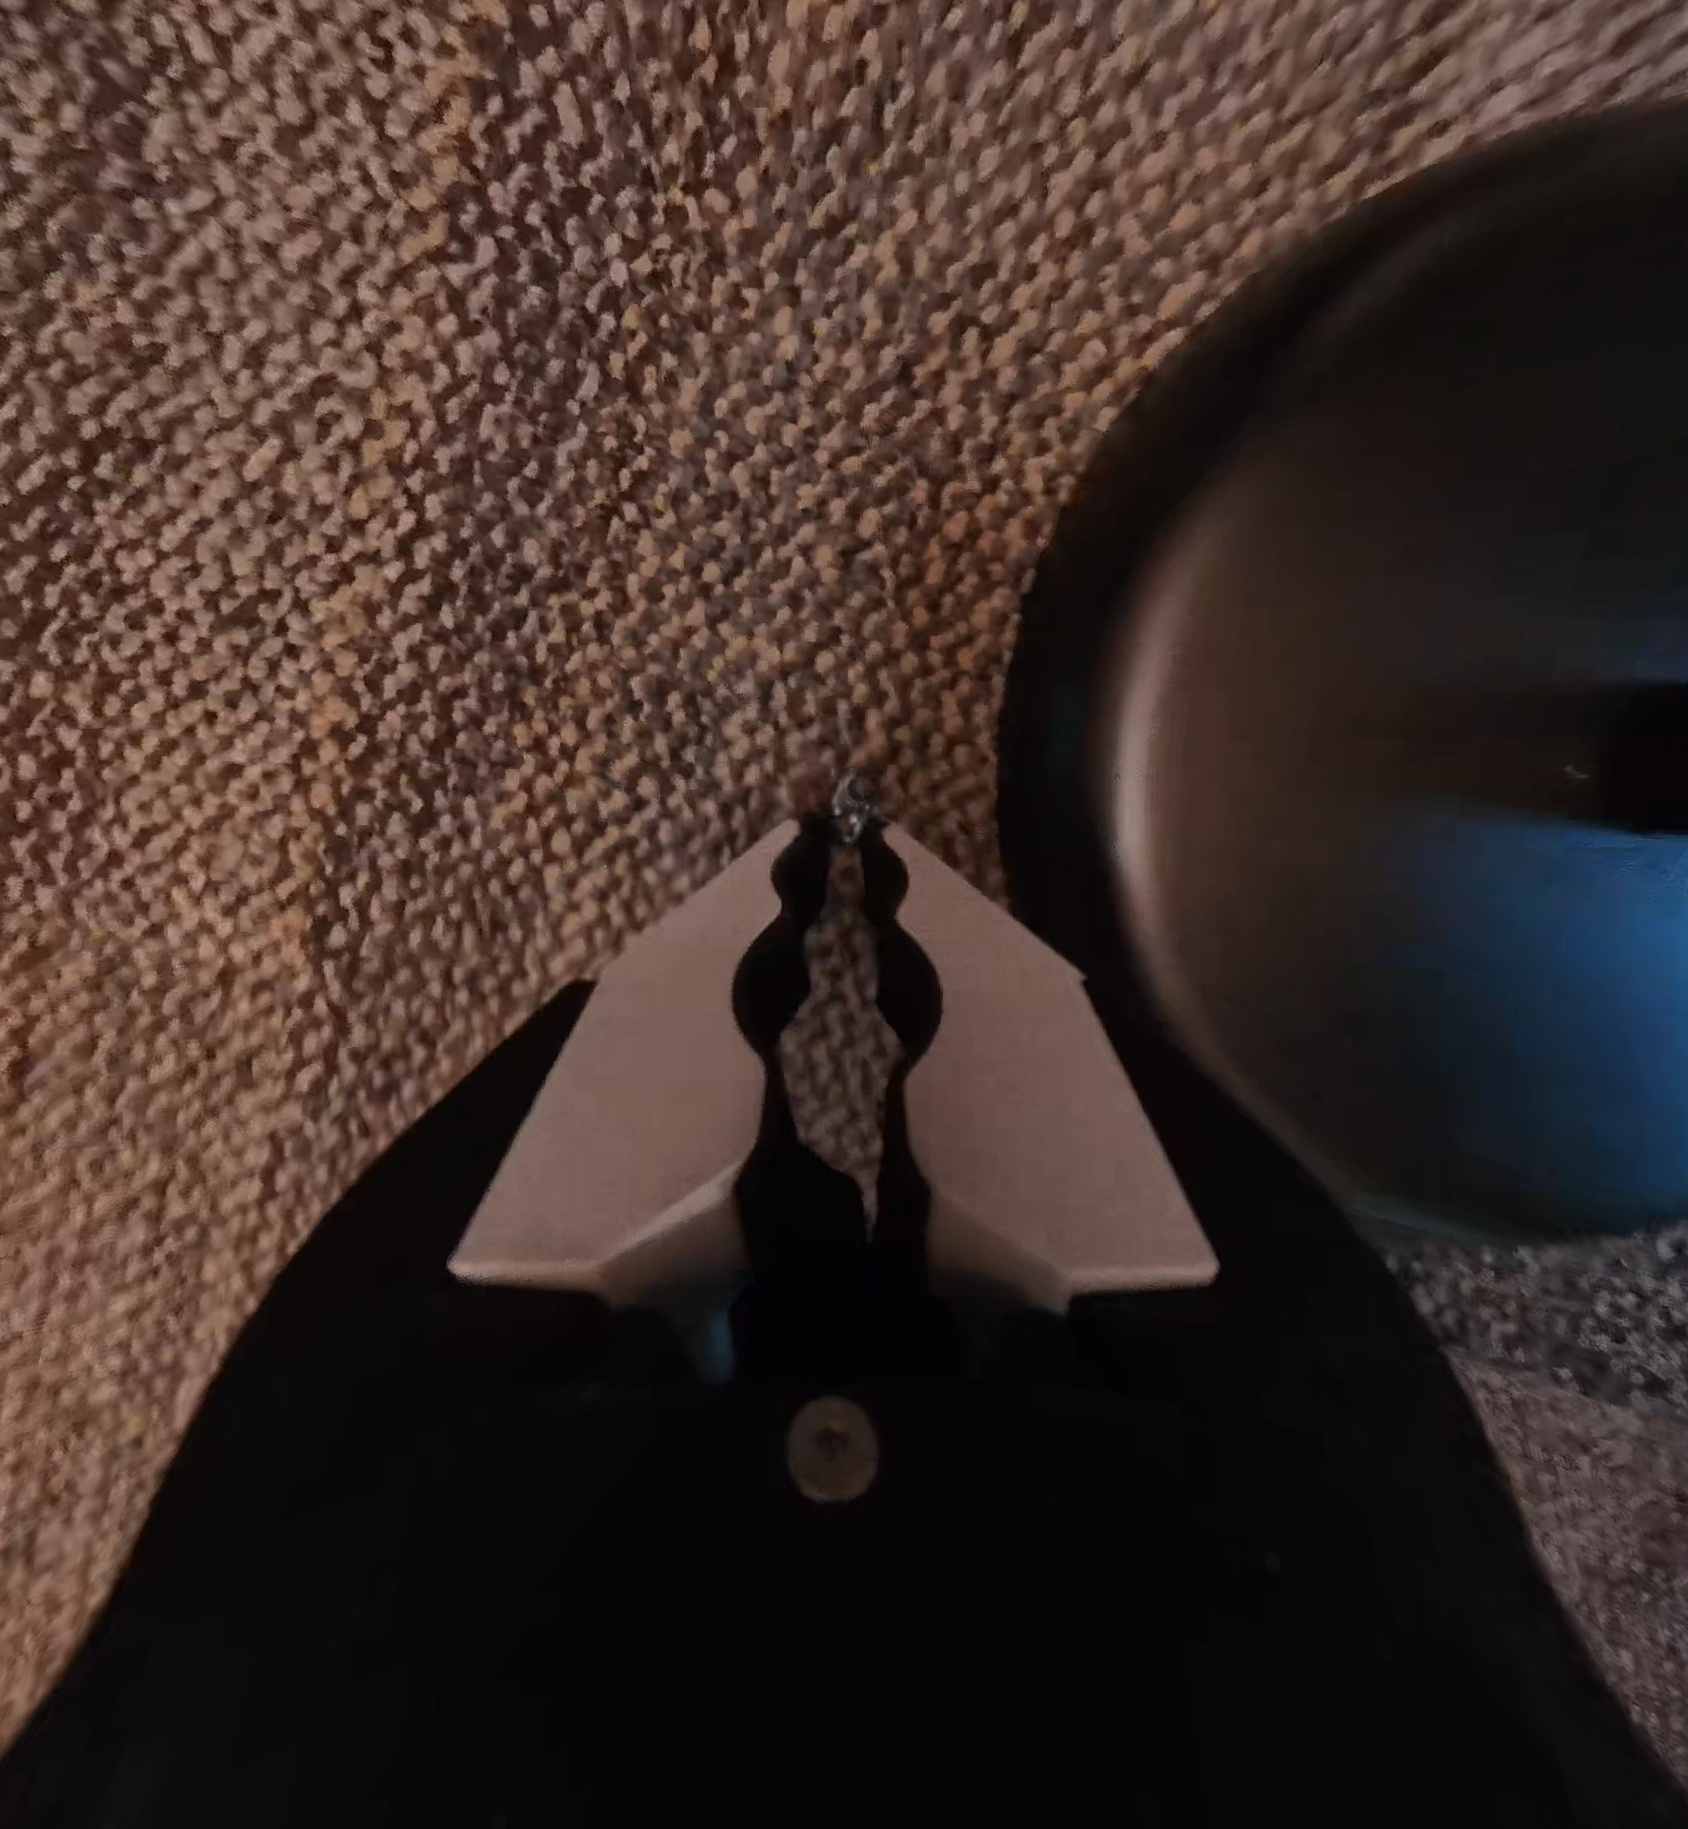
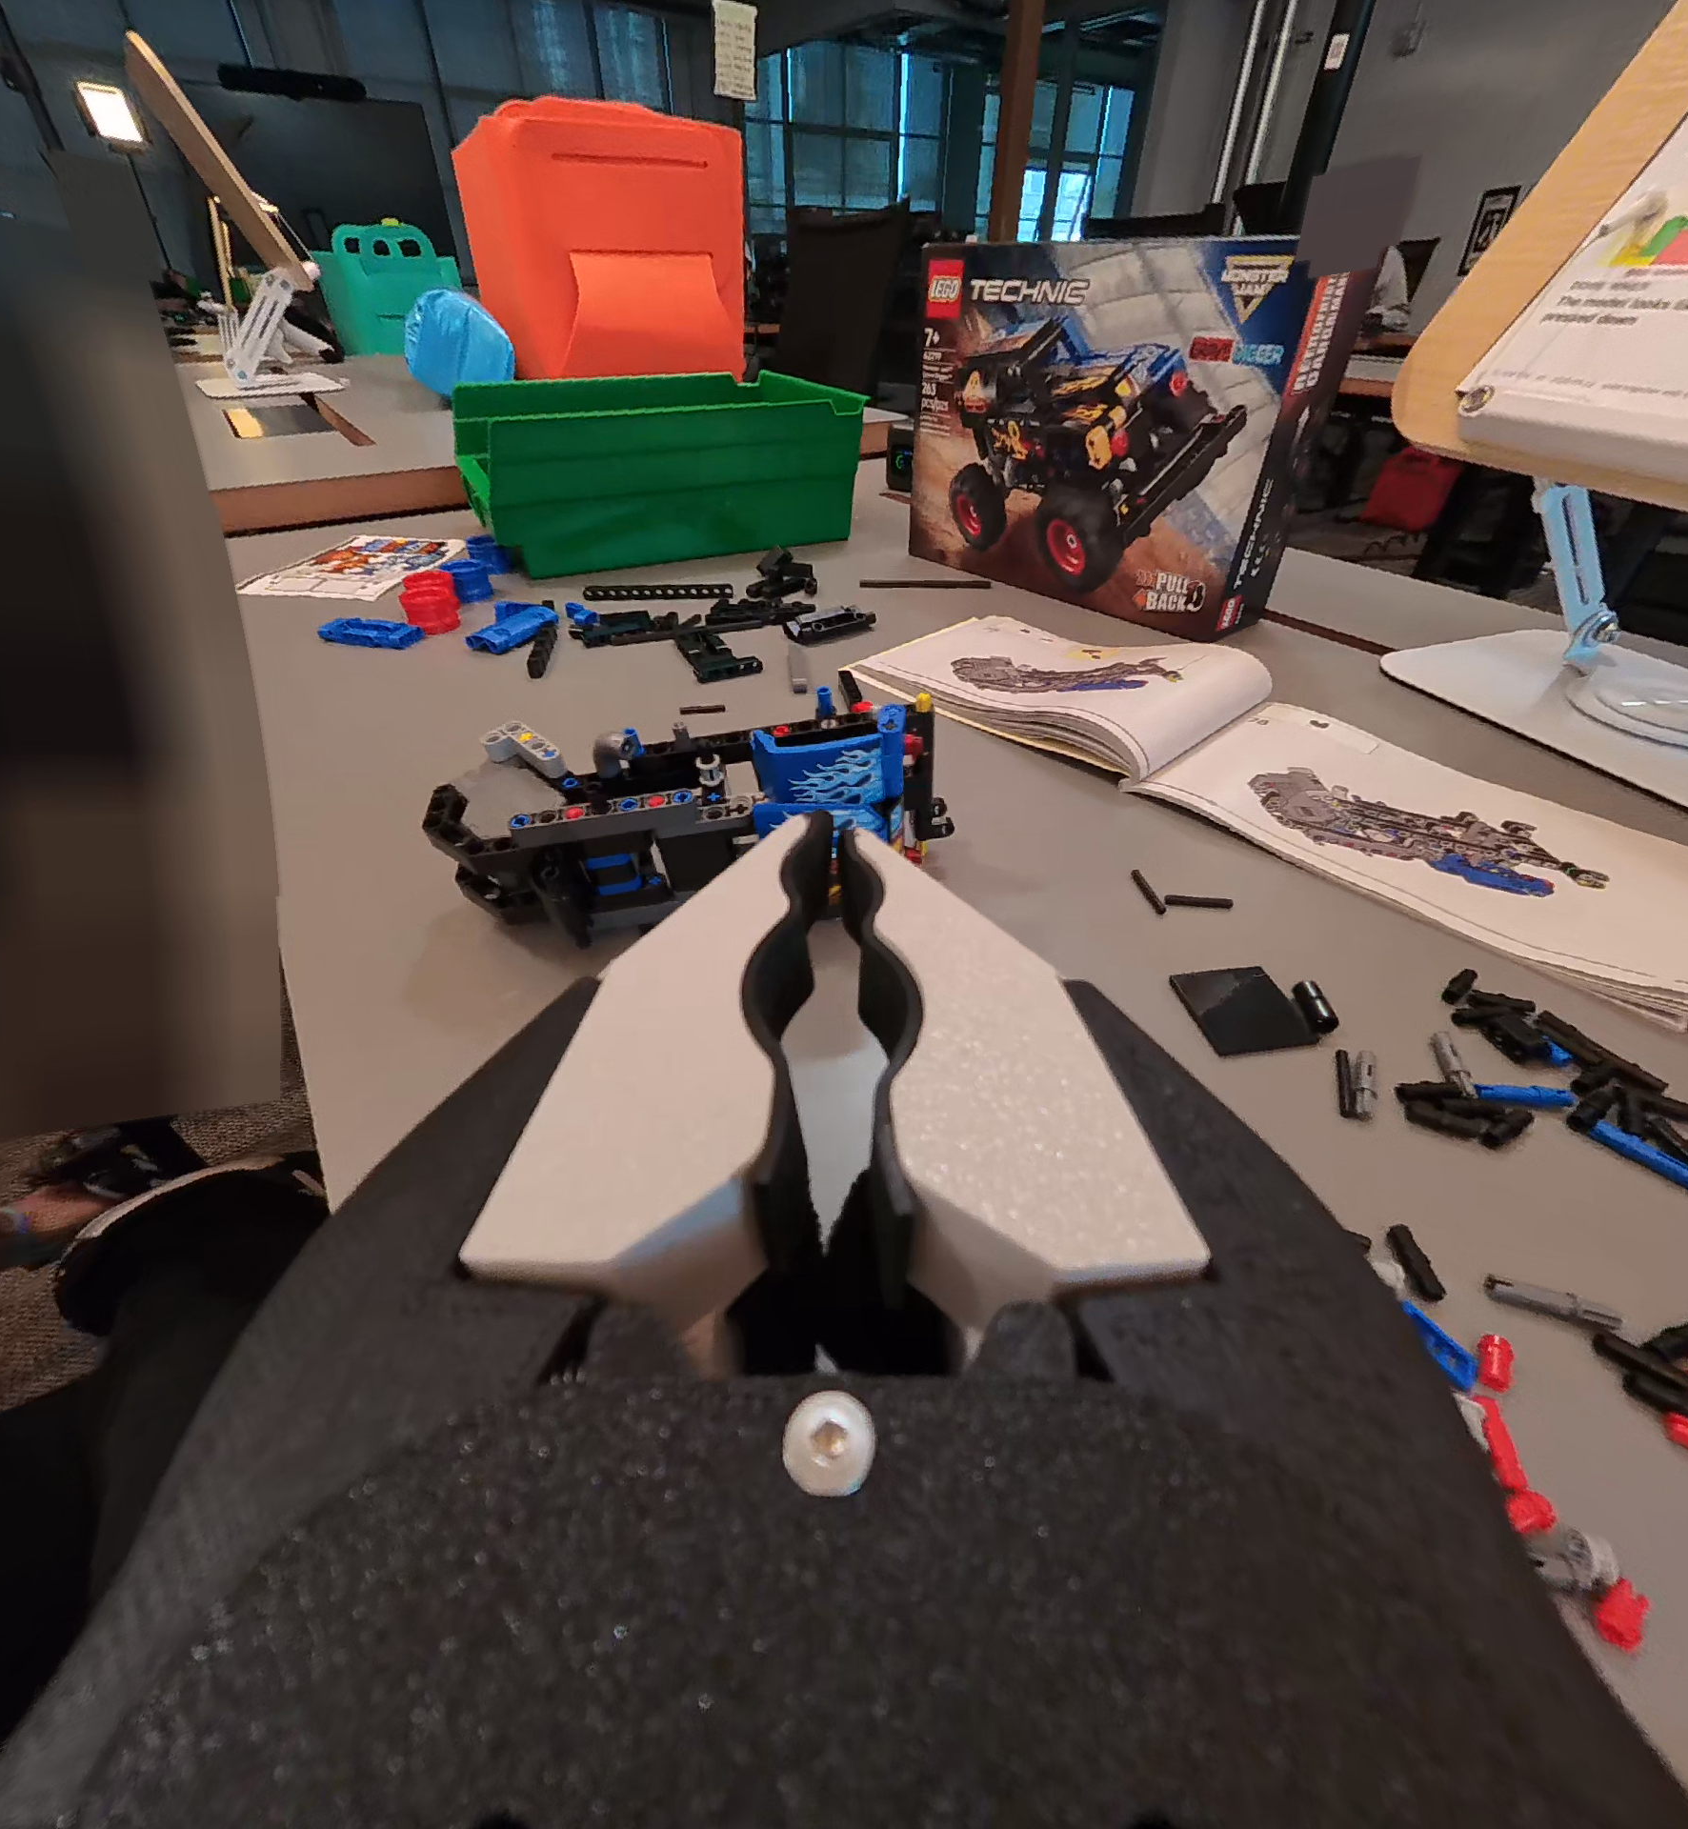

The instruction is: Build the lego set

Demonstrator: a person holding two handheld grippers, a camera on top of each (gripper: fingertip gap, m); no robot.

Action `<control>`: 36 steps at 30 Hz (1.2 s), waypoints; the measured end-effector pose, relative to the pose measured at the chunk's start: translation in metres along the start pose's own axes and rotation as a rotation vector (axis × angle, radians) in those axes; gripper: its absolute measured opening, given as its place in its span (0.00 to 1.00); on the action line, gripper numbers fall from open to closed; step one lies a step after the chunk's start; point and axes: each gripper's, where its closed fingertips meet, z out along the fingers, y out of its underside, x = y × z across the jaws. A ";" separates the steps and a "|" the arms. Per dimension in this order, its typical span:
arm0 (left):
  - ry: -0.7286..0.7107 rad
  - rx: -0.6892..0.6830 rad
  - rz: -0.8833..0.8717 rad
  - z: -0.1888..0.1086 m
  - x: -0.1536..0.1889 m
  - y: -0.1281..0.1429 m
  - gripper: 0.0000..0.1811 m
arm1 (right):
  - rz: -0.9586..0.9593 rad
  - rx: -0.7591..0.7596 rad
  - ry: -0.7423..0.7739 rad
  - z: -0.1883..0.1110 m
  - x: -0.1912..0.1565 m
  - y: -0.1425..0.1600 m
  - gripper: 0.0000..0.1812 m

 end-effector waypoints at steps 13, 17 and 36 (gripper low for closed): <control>0.282 0.363 0.020 -0.286 0.179 0.016 0.03 | -0.076 0.053 0.033 -0.004 -0.009 -0.007 0.00; 0.483 0.544 0.139 -0.394 0.285 -0.058 0.03 | -0.097 0.048 0.026 -0.003 -0.012 -0.006 0.00; 0.928 0.951 0.837 -0.724 0.599 -0.226 0.03 | -0.045 -0.205 -0.074 0.045 -0.010 0.020 0.20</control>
